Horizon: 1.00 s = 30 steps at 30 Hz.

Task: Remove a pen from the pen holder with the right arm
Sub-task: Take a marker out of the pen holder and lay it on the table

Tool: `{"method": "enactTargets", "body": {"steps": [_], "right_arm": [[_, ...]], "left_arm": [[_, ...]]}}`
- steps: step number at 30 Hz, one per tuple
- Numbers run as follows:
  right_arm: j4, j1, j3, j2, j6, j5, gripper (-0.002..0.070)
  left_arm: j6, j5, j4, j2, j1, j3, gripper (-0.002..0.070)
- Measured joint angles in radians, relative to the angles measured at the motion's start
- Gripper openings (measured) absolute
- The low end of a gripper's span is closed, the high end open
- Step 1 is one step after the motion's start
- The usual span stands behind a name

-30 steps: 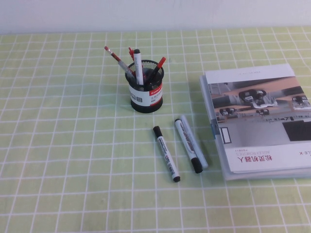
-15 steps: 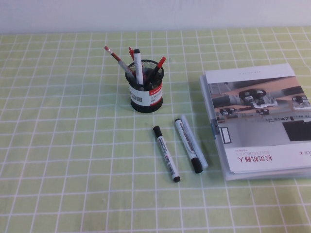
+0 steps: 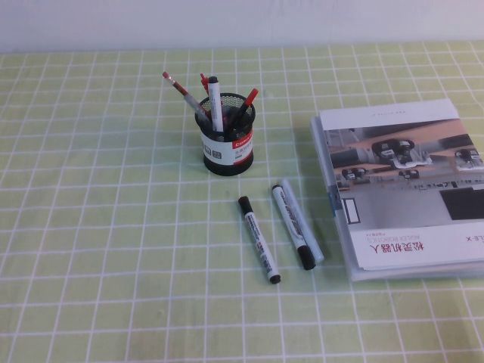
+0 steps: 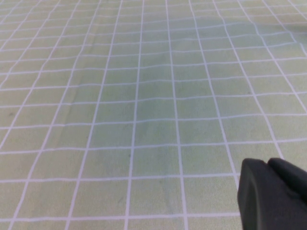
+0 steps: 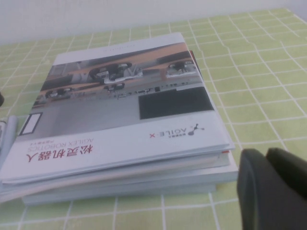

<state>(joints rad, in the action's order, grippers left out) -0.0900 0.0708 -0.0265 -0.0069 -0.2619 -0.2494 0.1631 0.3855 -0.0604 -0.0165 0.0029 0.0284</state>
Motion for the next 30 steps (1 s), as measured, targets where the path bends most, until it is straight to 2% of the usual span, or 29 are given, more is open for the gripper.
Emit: {"method": "enactTargets", "body": {"steps": [9, 13, 18, 30], "right_arm": [[-0.003, 0.000, 0.000, -0.002, 0.025, -0.009, -0.0012], [0.032, 0.000, 0.000, -0.002, 0.142, -0.009, -0.0013], [0.202, 0.000, 0.000, -0.002, 0.324, -0.063, -0.0013], [0.245, 0.000, 0.000, -0.002, 0.359, -0.129, -0.0012]], "left_arm": [[0.000, 0.000, 0.000, 0.000, 0.000, 0.000, -0.0006], [0.000, 0.000, 0.000, 0.000, 0.000, 0.000, -0.0006], [0.000, 0.000, 0.000, 0.000, 0.000, 0.000, -0.0006], [0.000, 0.000, 0.000, 0.000, 0.000, 0.000, -0.0006]]}}
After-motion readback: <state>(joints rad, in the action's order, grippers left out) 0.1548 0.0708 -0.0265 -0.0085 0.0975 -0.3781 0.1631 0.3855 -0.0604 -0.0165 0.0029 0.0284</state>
